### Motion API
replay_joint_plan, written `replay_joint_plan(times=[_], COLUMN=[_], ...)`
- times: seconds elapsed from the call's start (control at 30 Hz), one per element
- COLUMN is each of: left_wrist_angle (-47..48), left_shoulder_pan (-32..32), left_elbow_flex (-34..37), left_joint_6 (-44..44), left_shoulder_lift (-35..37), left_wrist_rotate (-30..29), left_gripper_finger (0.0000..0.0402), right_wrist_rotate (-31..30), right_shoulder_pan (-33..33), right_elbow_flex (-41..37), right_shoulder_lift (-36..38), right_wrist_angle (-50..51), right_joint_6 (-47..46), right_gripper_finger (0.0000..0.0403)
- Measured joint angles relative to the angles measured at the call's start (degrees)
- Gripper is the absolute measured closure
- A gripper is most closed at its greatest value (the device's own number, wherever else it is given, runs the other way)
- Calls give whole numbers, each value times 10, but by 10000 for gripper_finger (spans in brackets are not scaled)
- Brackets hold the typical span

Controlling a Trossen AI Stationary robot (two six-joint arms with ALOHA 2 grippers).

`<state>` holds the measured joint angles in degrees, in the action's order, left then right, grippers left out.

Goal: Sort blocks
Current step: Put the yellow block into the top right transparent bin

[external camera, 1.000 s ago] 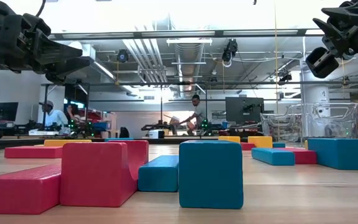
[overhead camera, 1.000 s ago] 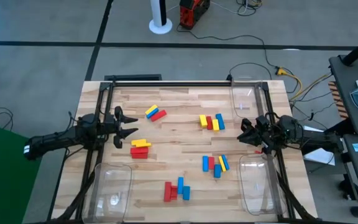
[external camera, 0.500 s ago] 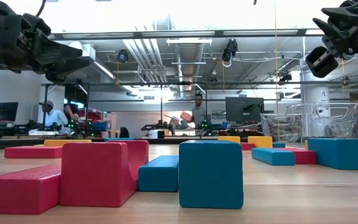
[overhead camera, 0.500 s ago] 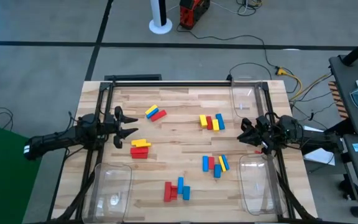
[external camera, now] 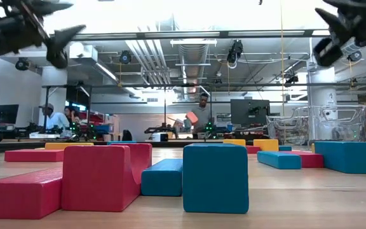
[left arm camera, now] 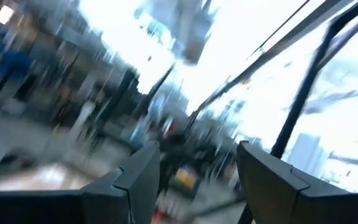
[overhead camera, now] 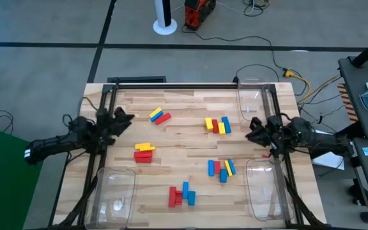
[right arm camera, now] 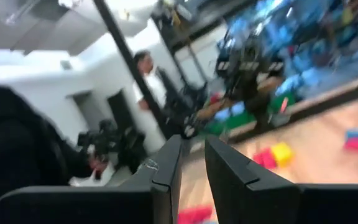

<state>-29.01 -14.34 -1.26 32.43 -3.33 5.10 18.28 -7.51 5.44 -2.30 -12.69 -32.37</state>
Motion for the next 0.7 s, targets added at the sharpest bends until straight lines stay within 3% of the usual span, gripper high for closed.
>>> replay_joint_plan(times=[0.1, 0.23, 0.3, 0.43, 0.7], left_wrist_angle=[-63, -81, -85, -85, -64], left_shoulder_pan=[0, 0, 0, 0, 0], left_elbow_flex=[0, 0, 0, -35, -213], left_joint_6=[-34, -44, -40, -28, -37], left_shoulder_lift=[-5, -26, -41, -90, -223], left_wrist_rotate=[-28, -114, -138, -132, -117], left_gripper_finger=[212, 212, 212, 212, 212], right_wrist_rotate=[-104, -224, -233, -224, -234], right_shoulder_pan=[0, 0, 0, 0, -9], right_elbow_flex=[36, 90, 118, 179, 302], right_shoulder_lift=[-29, -92, -130, -208, -341], right_wrist_angle=[6, 17, 33, 35, 37], right_joint_6=[2, 2, 18, 23, -14], right_gripper_finger=[342, 342, 342, 342, 342])
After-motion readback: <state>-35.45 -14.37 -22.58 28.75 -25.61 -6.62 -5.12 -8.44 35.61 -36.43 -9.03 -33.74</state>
